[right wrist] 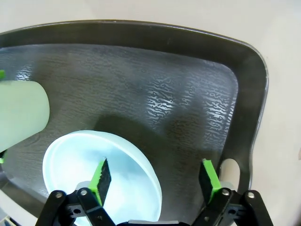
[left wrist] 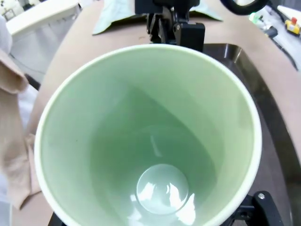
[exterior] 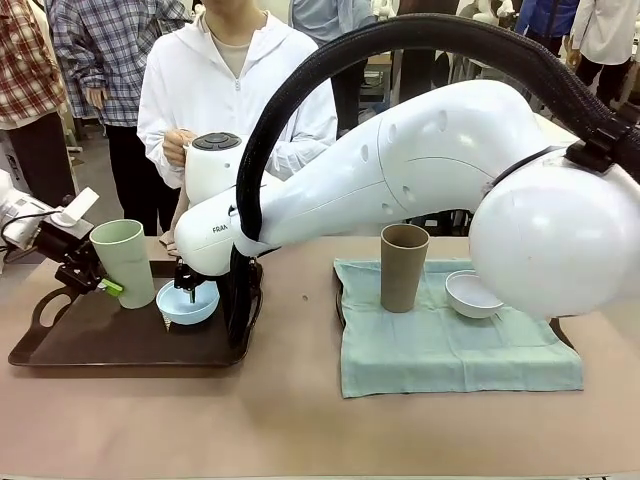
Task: Set up a tray with a mat and arrange the tableware.
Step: Pick up the Picnic Bowl and Reusable plastic cup from the Handle tray in front of the human's position and hold them in the air.
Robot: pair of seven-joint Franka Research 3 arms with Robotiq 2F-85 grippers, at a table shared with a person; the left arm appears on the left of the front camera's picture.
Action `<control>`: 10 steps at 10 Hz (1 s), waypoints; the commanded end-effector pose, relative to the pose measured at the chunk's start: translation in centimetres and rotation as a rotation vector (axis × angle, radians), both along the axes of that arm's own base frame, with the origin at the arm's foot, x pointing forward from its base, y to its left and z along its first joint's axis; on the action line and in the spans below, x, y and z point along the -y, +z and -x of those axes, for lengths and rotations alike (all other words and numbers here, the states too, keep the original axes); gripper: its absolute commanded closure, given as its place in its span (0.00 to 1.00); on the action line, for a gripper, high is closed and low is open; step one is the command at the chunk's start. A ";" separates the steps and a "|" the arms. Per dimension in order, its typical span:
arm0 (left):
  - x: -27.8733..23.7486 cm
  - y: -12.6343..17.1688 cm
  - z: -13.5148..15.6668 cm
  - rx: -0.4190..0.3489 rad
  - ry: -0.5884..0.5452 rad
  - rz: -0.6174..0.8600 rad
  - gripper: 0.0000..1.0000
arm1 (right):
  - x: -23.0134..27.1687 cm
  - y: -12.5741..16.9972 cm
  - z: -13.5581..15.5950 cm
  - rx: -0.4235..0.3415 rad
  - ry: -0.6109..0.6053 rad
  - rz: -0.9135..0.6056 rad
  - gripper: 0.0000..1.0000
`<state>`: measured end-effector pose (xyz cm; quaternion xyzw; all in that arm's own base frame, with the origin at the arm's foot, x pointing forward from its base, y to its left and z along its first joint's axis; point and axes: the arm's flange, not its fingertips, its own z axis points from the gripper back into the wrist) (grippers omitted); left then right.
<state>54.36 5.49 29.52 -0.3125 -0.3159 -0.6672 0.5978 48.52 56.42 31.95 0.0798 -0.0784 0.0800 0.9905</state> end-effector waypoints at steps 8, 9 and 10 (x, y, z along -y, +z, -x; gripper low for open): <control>-0.5 0.2 -0.3 -0.005 0.018 0.045 0.72 | 0.2 0.0 -0.4 0.007 0.012 -0.045 1.00; -0.6 0.3 -0.2 -0.004 0.019 0.042 0.72 | 0.2 0.1 -0.4 0.005 0.012 -0.042 1.00; -0.7 0.5 -0.1 -0.006 0.022 0.037 1.00 | 0.3 0.1 -0.3 0.004 0.011 -0.037 1.00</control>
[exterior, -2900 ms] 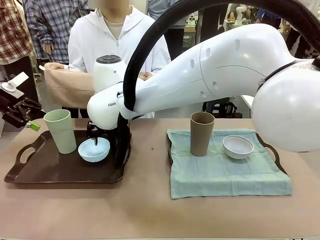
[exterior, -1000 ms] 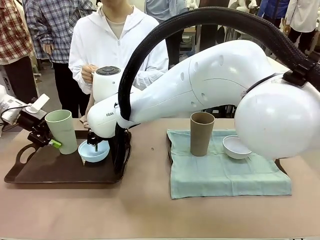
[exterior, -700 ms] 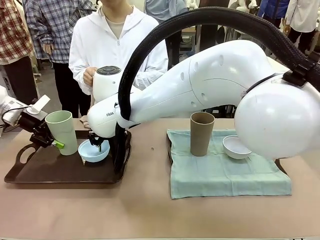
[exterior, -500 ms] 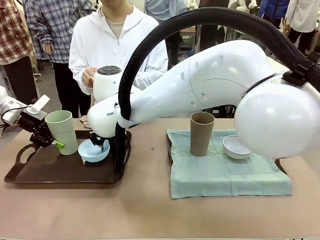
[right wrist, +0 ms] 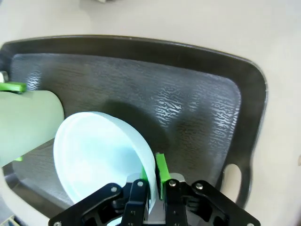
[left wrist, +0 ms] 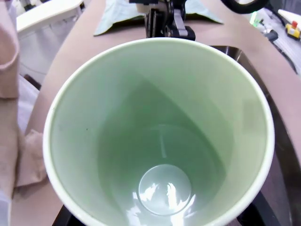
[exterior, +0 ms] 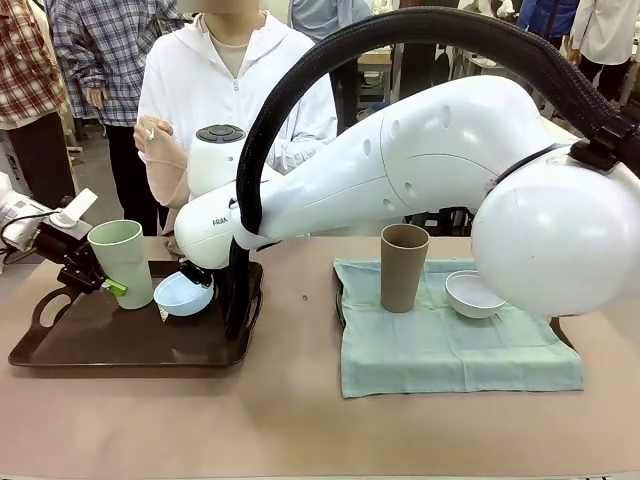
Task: Set up a tray with a mat and arrange the tableware.
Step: Pick up the Picnic Bowl and Reusable plastic cup from the Handle tray in front of the human's position and hold them in the air.
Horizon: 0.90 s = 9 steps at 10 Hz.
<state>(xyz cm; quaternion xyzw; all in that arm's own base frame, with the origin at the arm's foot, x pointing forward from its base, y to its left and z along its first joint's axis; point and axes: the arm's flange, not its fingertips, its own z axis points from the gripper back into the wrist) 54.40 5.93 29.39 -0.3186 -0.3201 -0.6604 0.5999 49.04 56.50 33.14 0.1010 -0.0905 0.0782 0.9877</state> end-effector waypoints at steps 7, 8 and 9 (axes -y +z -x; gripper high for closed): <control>-3.5 18.4 6.1 0.104 0.074 -0.046 1.00 | 3.7 14.3 7.4 0.196 0.027 0.004 1.00; -3.5 20.2 6.9 0.118 0.078 -0.057 1.00 | 4.6 16.6 8.6 0.237 0.016 -0.018 1.00; -3.5 21.5 7.6 0.129 0.085 -0.062 1.00 | 5.1 18.4 9.7 0.269 0.008 -0.029 1.00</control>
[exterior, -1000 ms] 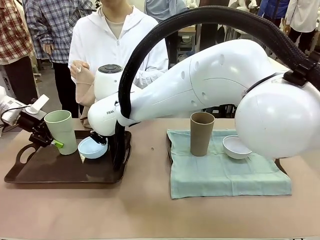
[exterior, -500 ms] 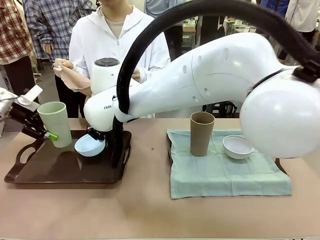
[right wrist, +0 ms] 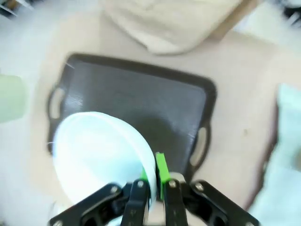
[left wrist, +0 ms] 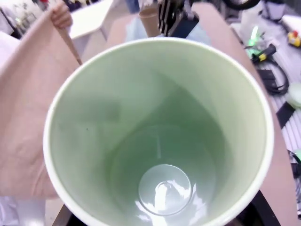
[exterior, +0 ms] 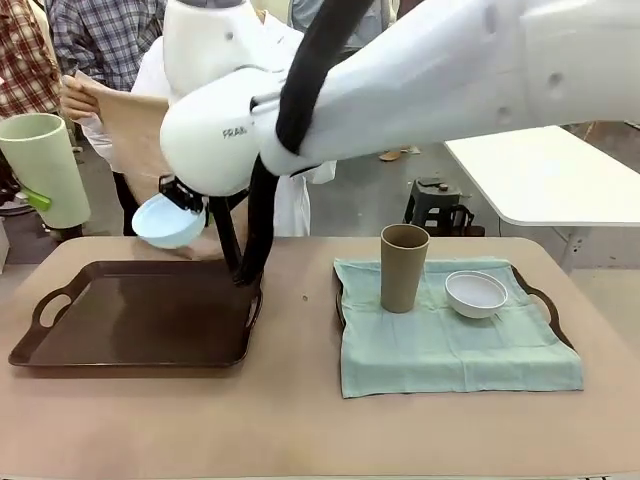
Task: Set up a tray with a mat and arrange the tableware.
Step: Pick up the Picnic Bowl and Reusable plastic cup from the Handle tray in front of the human's position and hold them in the air.
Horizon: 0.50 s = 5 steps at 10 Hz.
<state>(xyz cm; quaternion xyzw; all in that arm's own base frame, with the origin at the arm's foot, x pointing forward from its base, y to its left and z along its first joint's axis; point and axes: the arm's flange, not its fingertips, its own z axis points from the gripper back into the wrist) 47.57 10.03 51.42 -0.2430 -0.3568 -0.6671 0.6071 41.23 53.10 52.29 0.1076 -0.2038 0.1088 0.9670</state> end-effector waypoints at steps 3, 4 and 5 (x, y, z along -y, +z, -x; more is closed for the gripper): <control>0.4 1.6 2.5 0.013 0.048 0.004 1.00 | 2.9 1.7 3.5 0.051 0.015 -0.072 1.00; 0.1 1.1 2.2 0.004 0.050 0.022 1.00 | 3.1 0.6 1.6 0.000 0.019 -0.076 1.00; 0.0 1.7 1.7 0.024 0.015 -0.001 1.00 | 1.6 3.3 3.4 0.051 0.009 -0.032 1.00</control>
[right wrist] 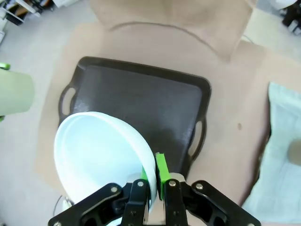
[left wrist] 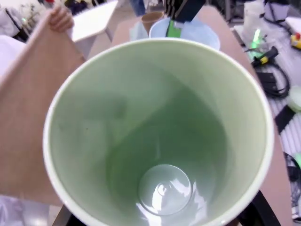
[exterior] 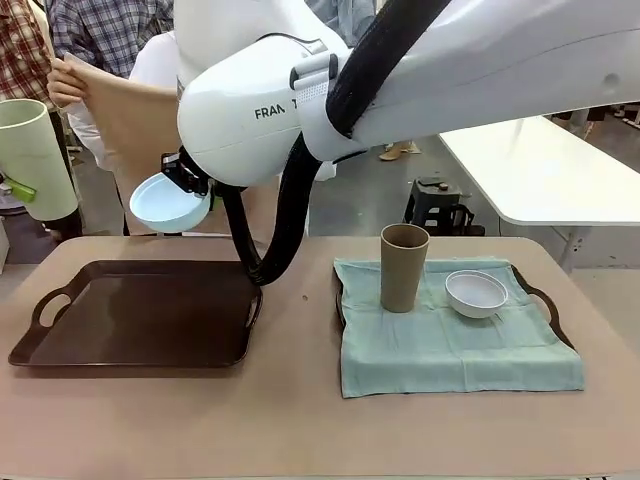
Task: Set up a tray with a mat and arrange the tableware.
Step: Pick up the Picnic Bowl and Reusable plastic cup from the Handle tray in front of the human's position and hold them in the air.
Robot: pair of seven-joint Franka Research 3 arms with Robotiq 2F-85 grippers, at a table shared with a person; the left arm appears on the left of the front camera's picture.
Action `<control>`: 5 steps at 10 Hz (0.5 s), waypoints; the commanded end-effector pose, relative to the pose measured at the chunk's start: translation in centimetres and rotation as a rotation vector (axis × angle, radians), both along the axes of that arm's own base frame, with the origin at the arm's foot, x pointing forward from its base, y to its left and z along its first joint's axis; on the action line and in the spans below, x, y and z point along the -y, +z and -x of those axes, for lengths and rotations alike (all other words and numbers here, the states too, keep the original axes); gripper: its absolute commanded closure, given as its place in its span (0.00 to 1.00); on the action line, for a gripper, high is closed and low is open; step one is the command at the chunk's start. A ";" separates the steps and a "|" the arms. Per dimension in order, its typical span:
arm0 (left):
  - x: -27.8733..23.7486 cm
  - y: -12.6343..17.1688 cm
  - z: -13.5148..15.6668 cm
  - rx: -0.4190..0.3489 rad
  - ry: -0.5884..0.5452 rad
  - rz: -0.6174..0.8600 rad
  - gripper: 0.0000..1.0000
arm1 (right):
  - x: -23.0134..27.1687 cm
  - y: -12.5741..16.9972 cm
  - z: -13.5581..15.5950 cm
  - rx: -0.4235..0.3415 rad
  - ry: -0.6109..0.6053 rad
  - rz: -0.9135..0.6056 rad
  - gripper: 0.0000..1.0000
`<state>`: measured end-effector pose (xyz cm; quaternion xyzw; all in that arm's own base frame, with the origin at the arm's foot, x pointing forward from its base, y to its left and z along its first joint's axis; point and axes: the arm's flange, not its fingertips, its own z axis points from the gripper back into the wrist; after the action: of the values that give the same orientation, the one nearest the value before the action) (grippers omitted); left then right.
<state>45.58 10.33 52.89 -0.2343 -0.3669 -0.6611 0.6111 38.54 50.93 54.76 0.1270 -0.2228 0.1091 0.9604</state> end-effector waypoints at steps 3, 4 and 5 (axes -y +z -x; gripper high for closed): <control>0.3 0.3 -0.2 0.006 -0.008 -0.006 1.00 | -0.5 0.8 0.7 0.016 0.003 0.011 1.00; 0.3 0.3 -0.2 0.006 -0.008 -0.006 1.00 | -0.5 0.8 0.7 0.016 0.003 0.011 1.00; 0.3 0.3 -0.2 0.006 -0.008 -0.006 1.00 | -0.5 0.8 0.7 0.016 0.003 0.011 1.00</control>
<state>45.69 10.05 52.88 -0.2355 -0.3661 -0.6631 0.6090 37.88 51.46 55.46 0.1302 -0.2245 0.1157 0.9588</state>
